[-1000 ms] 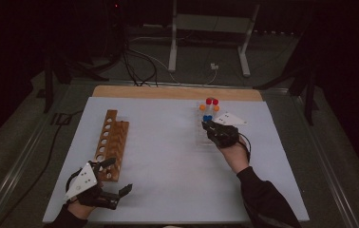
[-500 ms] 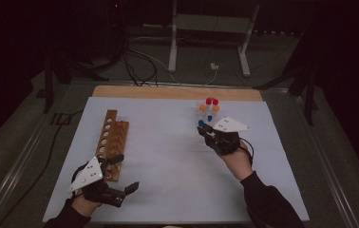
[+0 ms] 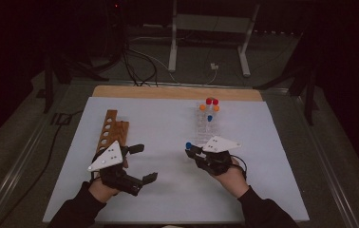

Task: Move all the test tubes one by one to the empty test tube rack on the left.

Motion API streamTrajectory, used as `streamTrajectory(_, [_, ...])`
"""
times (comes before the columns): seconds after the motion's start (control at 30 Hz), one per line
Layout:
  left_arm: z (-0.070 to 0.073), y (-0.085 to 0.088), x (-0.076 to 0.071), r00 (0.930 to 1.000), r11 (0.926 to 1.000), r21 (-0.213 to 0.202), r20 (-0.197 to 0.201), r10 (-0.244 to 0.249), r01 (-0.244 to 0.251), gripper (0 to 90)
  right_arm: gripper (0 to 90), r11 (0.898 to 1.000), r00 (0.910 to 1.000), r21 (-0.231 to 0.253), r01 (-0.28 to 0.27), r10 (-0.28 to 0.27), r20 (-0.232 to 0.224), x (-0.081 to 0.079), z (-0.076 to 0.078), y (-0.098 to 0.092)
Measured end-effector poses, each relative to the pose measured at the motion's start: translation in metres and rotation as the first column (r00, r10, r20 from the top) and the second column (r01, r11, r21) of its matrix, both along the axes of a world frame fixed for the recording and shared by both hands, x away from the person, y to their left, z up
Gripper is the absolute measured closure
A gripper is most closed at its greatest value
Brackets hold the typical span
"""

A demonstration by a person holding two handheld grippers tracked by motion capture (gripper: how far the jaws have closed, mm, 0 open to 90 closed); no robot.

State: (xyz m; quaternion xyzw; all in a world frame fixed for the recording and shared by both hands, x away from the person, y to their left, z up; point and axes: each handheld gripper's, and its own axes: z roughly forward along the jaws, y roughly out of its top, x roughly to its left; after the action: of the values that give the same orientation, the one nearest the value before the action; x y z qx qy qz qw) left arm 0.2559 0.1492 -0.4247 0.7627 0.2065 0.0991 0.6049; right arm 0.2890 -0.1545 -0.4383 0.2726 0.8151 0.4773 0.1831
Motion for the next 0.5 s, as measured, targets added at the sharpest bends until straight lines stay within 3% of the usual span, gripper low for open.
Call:
streamTrajectory(0.1, [0.001, -0.005, 0.002, 1.0000, 0.9999, 0.011, 0.008, -0.003, 0.003, 0.5, 77.2, 1.000, 0.9999, 0.001, -0.014, 0.014, -0.003, -0.003, 0.000, 0.002])
streamTrajectory(0.23, [0.002, -0.018, 0.012, 0.9997, 0.9987, 0.047, -0.013, -0.019, 0.019, 0.5, 77.2, 0.999, 0.9990, 0.003, -0.042, 0.042, -0.017, -0.007, -0.001, 0.007])
streamTrajectory(0.5, [0.003, -0.035, 0.026, 0.9994, 0.9978, 0.058, -0.016, -0.032, 0.033, 6.1, 77.2, 0.997, 0.9969, -0.003, -0.074, 0.074, -0.024, -0.013, -0.004, 0.013])
